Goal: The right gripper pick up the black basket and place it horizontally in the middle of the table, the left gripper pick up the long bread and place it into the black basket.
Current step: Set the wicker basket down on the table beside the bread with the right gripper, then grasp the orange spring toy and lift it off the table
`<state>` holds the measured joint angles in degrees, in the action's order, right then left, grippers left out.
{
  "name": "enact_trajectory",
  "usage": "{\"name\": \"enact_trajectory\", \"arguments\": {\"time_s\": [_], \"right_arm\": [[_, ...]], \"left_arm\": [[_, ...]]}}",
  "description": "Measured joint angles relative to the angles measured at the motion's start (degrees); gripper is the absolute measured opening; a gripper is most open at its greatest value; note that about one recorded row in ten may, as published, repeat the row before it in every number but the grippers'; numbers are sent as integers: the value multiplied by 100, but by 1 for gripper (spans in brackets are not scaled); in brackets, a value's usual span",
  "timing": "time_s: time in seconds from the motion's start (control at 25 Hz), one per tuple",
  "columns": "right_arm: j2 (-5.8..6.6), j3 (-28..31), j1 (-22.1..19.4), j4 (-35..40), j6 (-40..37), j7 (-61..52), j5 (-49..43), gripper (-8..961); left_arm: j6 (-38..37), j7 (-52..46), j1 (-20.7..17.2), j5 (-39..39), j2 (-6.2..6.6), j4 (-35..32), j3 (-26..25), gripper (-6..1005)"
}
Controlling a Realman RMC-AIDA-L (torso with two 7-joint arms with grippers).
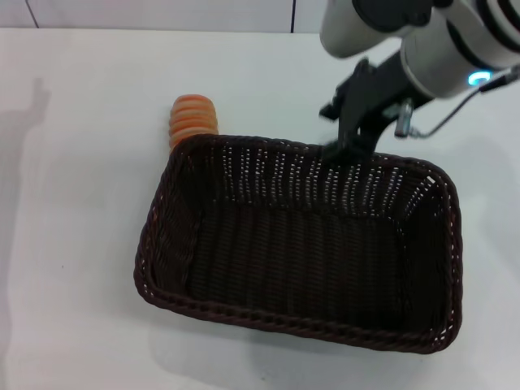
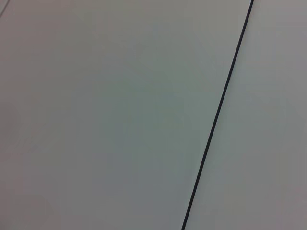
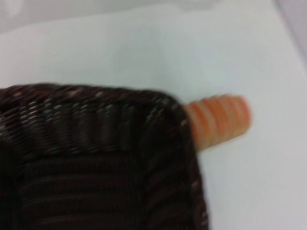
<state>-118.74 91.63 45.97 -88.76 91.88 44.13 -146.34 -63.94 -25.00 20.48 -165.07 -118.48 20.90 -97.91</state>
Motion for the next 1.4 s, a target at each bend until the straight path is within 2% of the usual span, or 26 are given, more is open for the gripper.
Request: {"name": "enact_trajectory", "arguments": {"time_s": [0.12,0.28,0.36,0.48,0.52,0.56,0.68,0.72,0.76,0.84,0.88,0.92,0.96,1.0,1.08,1.12,1.16,1.2,1.24,1.28,1.32,1.36,1.4], "right_arm": [[7,147,164,-201,-168,-16,-256,530],[3,269,67,-531,-376,-46,-335,531],[-5,463,-456,-1107,-861,-54,-330,531],[-9,505,-704,-1241,-1094,-36,-312,530],[-13,516,-1158,-1410,-1670,27,-261,530],[-13,516,-1158,-1410,-1670,27,-261,530],[-14,484,-1896,-1467,-2668,226,32,530],[-19,473,-2405,-1395,-3349,495,461,530],[-19,473,-2405,-1395,-3349,495,461,530],[-23,458,-2846,-1287,-3976,810,955,530],[-24,452,-3093,-1213,-4312,1011,1244,530],[-34,444,-3513,-1058,-4939,1458,1832,531],[-34,444,-3513,-1058,-4939,1458,1832,531],[-41,437,-3708,-959,-5250,1731,2165,531],[-54,376,-4064,-673,-5868,2377,2926,531],[-67,245,-4314,-355,-6493,3101,3635,531],[-67,245,-4314,-355,-6493,3101,3635,530],[-75,30,-4480,17,-7168,3828,4235,530],[-75,-85,-4508,207,-7568,4083,4474,530],[-75,-85,-4508,207,-7568,4083,4474,530],[-74,-344,-4481,578,-8353,4372,4787,530],[-74,-344,-4481,578,-8353,4372,4787,530],[-70,-486,-4421,783,-8749,4417,4865,530]], "left_arm": [[-16,-89,0,-12,1,3,7,812],[-33,-143,-8,-20,1,10,20,812],[-105,-214,-129,-32,10,155,136,812],[-116,-216,-303,-36,31,466,382,812],[-78,-215,-397,-37,41,659,509,812],[-78,-215,-397,-37,41,659,509,812],[56,-216,-612,-42,53,1116,739,812],[188,-216,-772,-45,63,1450,854,812],[188,-216,-772,-45,63,1450,854,812],[356,-216,-904,-45,75,1767,926,811],[431,-214,-964,-42,82,1903,950,811],[497,-213,-1017,-44,86,2043,973,811],[526,-213,-1054,-44,93,2126,994,811],[555,-215,-1098,-44,105,2244,1025,811],[569,-220,-1133,-43,112,2326,1064,811],[575,-222,-1146,-44,113,2364,1086,811],[580,-228,-1165,-42,114,2411,1116,811],[583,-245,-1180,-43,114,2459,1157,811],[584,-307,-1184,-41,115,2503,1224,811],[584,-307,-1184,-41,115,2503,1224,811],[577,-419,-1170,-44,123,2542,1294,811],[577,-419,-1170,-44,123,2542,1294,811],[568,-475,-1159,-43,133,2599,1338,811]]}}
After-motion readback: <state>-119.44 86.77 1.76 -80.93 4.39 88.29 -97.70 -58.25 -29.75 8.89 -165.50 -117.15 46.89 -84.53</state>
